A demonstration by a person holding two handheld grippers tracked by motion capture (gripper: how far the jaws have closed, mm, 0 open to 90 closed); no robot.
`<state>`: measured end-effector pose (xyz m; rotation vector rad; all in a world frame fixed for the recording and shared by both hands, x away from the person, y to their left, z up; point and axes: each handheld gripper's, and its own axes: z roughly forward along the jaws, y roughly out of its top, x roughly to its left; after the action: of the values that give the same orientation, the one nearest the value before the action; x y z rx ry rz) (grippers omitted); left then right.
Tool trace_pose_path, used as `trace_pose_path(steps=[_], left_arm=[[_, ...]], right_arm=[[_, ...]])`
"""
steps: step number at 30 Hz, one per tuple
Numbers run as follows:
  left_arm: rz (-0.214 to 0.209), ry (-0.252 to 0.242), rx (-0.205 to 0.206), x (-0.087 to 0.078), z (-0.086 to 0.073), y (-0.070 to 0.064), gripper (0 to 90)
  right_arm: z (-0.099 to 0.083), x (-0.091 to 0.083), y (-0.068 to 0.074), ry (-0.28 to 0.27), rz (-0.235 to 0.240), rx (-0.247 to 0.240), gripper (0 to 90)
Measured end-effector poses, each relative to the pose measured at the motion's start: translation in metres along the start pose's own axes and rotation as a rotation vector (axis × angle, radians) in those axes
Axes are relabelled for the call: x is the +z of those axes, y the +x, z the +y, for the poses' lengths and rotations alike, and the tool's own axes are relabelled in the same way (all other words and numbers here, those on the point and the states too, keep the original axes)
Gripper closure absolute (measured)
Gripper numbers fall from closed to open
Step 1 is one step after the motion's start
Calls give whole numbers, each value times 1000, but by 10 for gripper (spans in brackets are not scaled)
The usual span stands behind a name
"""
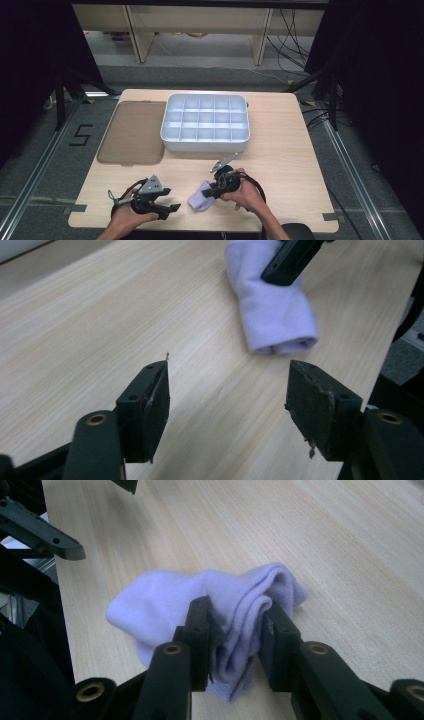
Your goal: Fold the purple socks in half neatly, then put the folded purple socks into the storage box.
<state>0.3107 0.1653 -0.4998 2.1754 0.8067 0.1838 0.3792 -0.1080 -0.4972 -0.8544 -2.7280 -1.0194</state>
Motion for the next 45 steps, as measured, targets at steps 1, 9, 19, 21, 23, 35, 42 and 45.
trace_pose_path(steps=[1,9,19,21,23,35,42,45], left_arm=[[0,-4,4,-1,-1,0,334],[29,4,24,-9,-13,1,301],[54,3,21,-12,-16,1,293],[59,-1,8,-13,-16,3,293],[72,5,6,-14,-16,6,293],[77,5,8,-15,-16,11,291],[71,-1,-1,-16,-16,13,290],[71,4,-2,-15,-17,13,290]], right_arm=[[0,0,0,5,1,-4,701],[1,-2,2,6,-10,-15,702],[4,-6,9,11,-30,-39,711],[4,-7,10,9,-25,-38,713],[5,-8,11,16,-35,-40,713],[14,-20,20,7,-59,-106,717],[18,-25,21,15,-67,-110,717],[20,-28,22,16,-66,-114,717]])
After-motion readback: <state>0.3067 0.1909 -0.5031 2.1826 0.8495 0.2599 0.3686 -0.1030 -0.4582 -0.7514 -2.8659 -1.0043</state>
